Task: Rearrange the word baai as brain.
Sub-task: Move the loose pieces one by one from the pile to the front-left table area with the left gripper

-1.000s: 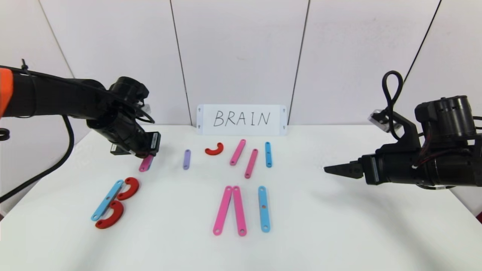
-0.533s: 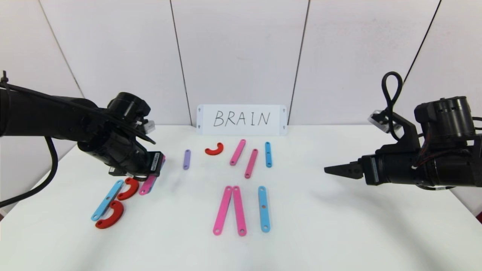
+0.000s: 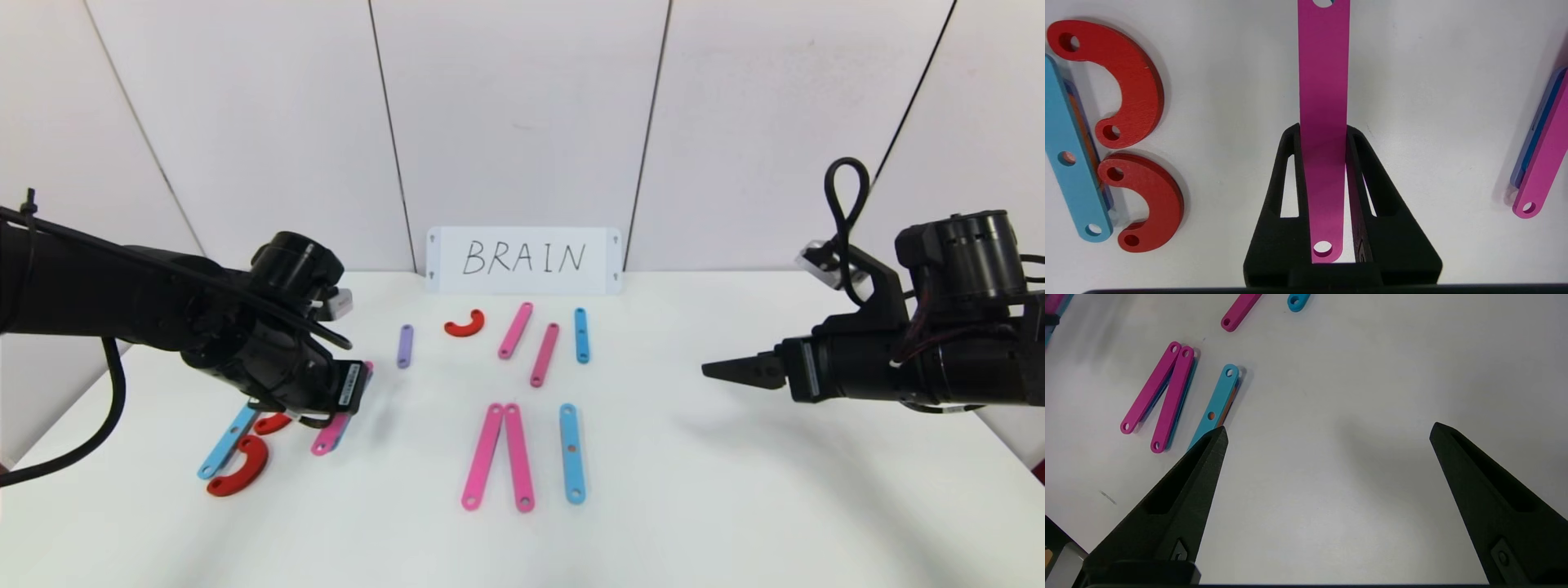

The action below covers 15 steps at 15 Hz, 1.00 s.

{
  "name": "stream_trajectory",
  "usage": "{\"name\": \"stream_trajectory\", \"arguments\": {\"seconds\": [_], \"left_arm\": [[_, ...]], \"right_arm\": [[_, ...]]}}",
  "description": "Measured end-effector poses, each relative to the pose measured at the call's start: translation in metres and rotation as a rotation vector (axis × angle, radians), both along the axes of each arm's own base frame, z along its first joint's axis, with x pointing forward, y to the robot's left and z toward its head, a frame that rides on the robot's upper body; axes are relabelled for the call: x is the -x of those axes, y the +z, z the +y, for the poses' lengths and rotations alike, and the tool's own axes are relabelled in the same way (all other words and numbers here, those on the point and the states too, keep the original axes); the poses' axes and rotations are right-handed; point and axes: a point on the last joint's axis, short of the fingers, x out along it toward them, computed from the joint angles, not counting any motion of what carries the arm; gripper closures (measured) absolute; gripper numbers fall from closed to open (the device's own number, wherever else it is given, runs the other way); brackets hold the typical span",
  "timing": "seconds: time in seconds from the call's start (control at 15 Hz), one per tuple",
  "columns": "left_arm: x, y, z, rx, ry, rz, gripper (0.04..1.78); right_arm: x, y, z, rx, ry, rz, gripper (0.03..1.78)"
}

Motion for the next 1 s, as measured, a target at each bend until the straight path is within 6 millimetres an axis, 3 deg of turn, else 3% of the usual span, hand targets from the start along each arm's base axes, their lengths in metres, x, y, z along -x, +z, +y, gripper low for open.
{"name": "stream_trajectory", "arguments": {"seconds": [0.73, 1.0], "left_arm": [[0.006, -0.021, -0.006, -0.012, -0.02, 0.022, 1.52], [0.004, -0.026, -0.006, -0.015, 0.055, 0.034, 1.52]], "right_arm": [[-0.001, -0.002, 0.0, 0.002, 0.002, 0.005, 0.08], [-0.001, -0.002, 0.0, 0.003, 0.001, 0.007, 0.08]]}}
